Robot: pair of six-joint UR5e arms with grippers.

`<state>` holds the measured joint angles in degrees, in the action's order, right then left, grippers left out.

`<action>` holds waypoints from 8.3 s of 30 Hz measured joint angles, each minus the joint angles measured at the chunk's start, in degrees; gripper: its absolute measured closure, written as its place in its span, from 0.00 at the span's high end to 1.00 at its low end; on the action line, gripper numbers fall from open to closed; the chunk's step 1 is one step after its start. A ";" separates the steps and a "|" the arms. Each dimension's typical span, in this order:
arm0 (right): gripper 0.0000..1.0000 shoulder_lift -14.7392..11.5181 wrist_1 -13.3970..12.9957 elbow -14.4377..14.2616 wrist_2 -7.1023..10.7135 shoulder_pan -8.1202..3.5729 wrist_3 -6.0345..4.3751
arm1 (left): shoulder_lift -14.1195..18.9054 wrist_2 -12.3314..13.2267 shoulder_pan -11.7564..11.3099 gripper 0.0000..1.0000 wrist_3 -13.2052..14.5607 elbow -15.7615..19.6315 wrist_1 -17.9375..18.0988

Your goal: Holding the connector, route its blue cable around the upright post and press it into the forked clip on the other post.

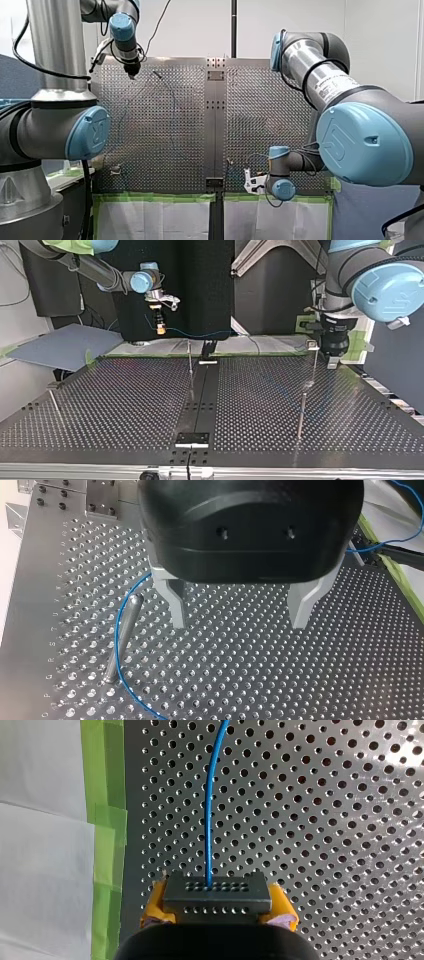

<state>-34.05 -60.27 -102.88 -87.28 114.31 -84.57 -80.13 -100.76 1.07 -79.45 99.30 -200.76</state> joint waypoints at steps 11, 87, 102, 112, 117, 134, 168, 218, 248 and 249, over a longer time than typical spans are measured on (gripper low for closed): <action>0.00 0.03 0.17 0.00 0.00 0.09 0.00 | 0.78 1.53 -0.05 1.00 -1.00 0.30 2.84; 0.00 0.01 1.30 0.21 0.07 1.76 -0.51 | -10.21 -9.02 21.64 1.00 5.17 6.64 44.49; 0.00 0.01 1.19 0.25 0.07 1.67 -0.75 | -9.42 -18.04 21.50 1.00 11.74 9.25 53.51; 0.00 0.01 0.90 0.40 0.07 1.30 -1.30 | -12.41 -23.07 21.75 1.00 14.85 9.47 57.21; 0.00 0.02 0.86 0.41 0.07 1.31 -1.31 | -12.99 -23.10 21.61 1.00 15.35 9.47 57.45; 0.00 0.01 0.94 0.41 0.08 1.54 -1.32 | -15.32 -21.40 20.60 1.00 16.85 7.74 57.75; 0.00 0.07 0.85 0.39 0.78 1.75 -1.49 | -20.11 -21.52 17.87 1.00 20.63 3.72 55.35; 0.00 0.07 0.87 0.37 0.78 1.35 -2.02 | -33.55 -26.67 22.70 1.00 23.88 4.09 50.52; 0.00 0.07 1.04 0.37 0.78 1.23 -2.08 | -40.14 -32.23 22.64 1.00 24.23 4.39 48.56; 0.00 0.06 1.09 0.36 0.78 1.24 -2.07 | -40.20 -32.05 22.56 1.00 24.21 4.52 48.52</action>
<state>-33.98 -59.19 -102.52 -86.50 115.54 -86.64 -120.32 -132.81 23.64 -55.24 103.82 -152.23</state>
